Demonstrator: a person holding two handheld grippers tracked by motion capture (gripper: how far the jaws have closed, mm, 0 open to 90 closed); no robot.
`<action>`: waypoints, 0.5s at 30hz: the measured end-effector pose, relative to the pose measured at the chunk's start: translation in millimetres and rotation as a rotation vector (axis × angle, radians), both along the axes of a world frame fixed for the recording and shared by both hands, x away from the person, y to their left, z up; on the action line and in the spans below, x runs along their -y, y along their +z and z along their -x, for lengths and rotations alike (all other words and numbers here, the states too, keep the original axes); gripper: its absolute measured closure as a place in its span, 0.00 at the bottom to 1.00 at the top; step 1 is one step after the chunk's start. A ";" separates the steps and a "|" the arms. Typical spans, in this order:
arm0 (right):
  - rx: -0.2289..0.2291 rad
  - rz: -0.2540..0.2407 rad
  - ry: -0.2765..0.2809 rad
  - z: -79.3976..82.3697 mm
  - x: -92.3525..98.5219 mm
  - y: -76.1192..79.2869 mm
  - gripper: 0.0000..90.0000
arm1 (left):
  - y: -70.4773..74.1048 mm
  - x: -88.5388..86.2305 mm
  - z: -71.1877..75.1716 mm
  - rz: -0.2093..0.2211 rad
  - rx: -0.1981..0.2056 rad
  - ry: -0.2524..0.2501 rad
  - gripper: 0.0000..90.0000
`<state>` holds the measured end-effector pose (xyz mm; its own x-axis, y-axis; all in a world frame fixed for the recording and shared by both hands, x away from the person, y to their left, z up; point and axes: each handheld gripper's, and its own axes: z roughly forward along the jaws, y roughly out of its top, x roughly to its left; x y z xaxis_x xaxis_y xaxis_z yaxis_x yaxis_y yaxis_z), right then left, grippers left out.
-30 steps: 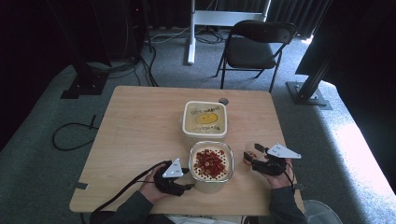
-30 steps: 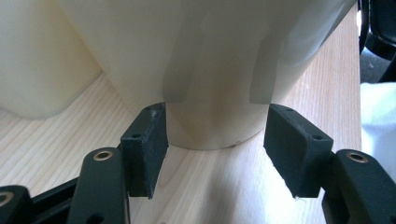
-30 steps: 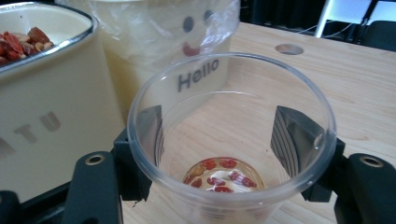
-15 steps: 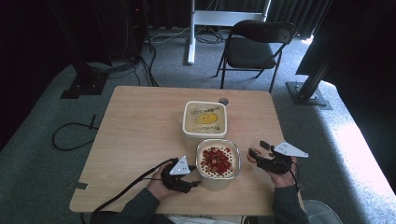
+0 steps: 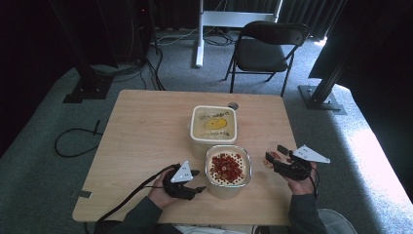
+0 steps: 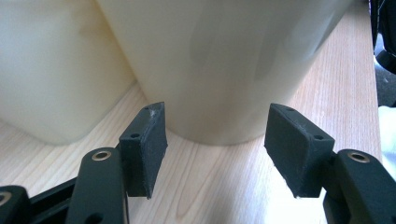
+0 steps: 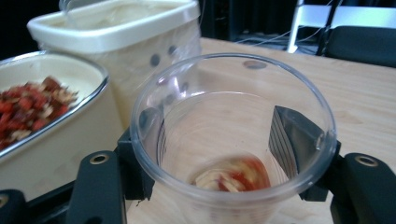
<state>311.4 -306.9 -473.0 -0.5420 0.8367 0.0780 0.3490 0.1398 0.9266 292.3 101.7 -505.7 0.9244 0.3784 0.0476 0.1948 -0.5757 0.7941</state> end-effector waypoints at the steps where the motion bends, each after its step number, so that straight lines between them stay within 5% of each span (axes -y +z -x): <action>1: 0.004 0.011 0.006 0.1 -2.1 0.2 0.40 | -1.5 -0.9 -0.1 -0.004 -0.005 0.004 0.44; 4: 0.031 0.011 -0.022 1.0 -2.3 4.9 0.40 | -4.4 -4.6 0.7 -0.013 -0.010 0.017 0.44; 15: 0.022 0.014 -0.016 0.2 -4.7 2.9 0.40 | -7.6 -27.6 -6.5 -0.015 -0.021 0.091 0.44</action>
